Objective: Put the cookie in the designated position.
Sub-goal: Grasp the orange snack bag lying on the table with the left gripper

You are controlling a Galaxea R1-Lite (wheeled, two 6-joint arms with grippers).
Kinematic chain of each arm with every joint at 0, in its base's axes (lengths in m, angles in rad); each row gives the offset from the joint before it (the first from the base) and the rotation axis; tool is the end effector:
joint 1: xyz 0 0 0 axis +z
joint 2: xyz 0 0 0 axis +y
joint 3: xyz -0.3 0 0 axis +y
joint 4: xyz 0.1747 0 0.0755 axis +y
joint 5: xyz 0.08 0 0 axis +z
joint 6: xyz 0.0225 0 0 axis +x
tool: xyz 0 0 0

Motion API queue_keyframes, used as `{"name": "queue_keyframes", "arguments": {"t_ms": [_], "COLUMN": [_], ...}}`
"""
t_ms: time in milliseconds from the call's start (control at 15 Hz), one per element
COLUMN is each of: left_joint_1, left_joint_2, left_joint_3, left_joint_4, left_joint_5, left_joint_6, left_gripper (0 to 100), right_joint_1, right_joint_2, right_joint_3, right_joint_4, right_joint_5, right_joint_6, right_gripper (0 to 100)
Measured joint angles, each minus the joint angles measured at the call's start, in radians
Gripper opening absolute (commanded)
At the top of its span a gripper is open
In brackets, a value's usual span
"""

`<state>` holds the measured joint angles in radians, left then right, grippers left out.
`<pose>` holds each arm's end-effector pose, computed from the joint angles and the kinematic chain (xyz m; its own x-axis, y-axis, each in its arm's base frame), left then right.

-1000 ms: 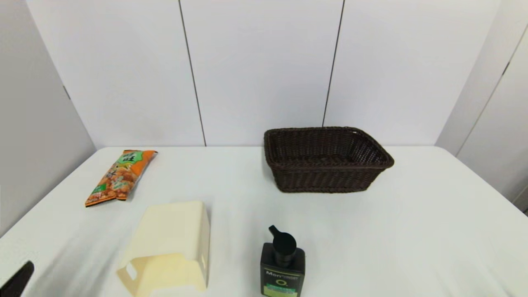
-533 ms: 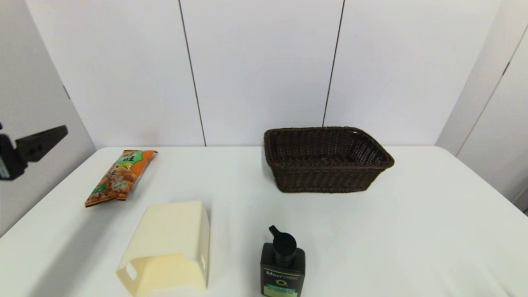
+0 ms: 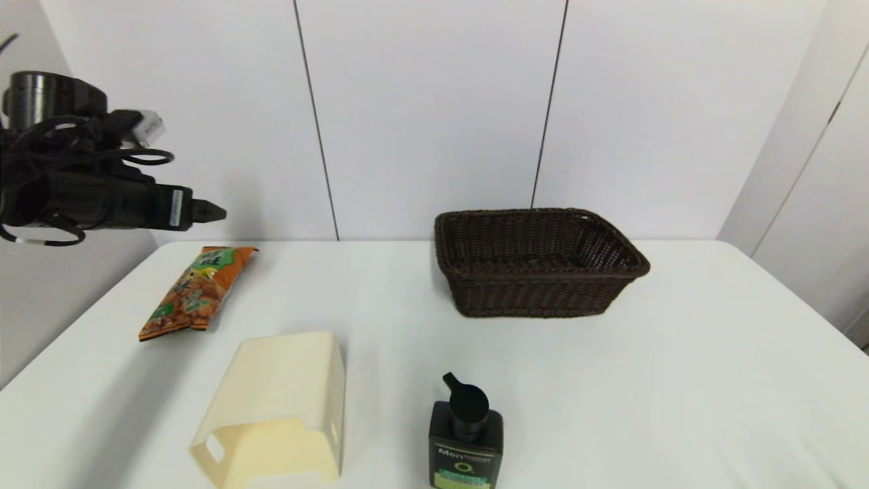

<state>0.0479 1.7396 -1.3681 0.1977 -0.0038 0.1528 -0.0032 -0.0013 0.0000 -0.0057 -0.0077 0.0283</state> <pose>0.3266 0.0156 0.2474 0.8415 0.0365 -0.5390 0.0378 0.9913 0.1262 -0.0229 -0.0001 0.0761 0.9999 -0.0109 0.0070 0.0107 0.9995 0.0283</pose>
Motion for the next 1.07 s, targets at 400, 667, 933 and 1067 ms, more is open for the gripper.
{"name": "queue_keyframes", "arguments": {"t_ms": [400, 667, 933, 1067], "left_joint_1": [0.078, 0.105, 0.109, 0.109], "left_joint_2": [0.222, 0.316, 0.404, 0.438], "left_joint_3": [-0.224, -0.282, -0.339, -0.356], "left_joint_4": [0.362, 0.368, 0.364, 0.362], "left_joint_5": [-0.044, -0.097, -0.099, -0.099], "left_joint_6": [0.006, 0.007, 0.009, 0.021], "left_gripper": [100, 100, 100, 0], "right_joint_1": [0.0, 0.0, 0.0, 0.0], "right_joint_2": [0.0, 0.0, 0.0, 0.0], "right_joint_3": [0.0, 0.0, 0.0, 0.0], "right_joint_4": [0.0, 0.0, 0.0, 0.0], "right_joint_5": [0.0, 0.0, 0.0, 0.0], "right_joint_6": [0.0, 0.0, 0.0, 0.0], "right_gripper": [100, 100, 100, 100]}}
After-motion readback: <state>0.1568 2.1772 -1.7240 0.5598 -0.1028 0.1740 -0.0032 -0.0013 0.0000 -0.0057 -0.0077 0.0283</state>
